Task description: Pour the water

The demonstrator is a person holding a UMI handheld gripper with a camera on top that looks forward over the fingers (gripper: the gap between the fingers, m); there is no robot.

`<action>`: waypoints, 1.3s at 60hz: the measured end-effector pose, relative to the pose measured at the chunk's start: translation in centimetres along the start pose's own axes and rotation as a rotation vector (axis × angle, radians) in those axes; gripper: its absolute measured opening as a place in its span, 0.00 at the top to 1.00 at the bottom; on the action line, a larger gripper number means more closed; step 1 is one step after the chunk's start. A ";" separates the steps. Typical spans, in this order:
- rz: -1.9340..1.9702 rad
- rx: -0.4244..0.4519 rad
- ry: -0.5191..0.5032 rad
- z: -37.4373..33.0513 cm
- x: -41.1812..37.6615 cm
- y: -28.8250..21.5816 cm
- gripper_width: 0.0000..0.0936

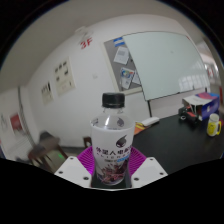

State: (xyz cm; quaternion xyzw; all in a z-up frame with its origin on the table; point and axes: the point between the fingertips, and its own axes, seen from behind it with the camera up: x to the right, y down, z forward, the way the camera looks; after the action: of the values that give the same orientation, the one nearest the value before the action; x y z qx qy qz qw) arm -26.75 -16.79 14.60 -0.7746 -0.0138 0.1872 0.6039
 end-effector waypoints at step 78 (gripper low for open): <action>1.147 0.221 -0.536 -6.0 32.9 -26.4 0.60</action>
State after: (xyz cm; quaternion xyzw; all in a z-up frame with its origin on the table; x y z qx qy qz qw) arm 11.12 -7.11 31.63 -0.5188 0.2716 0.6677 0.4597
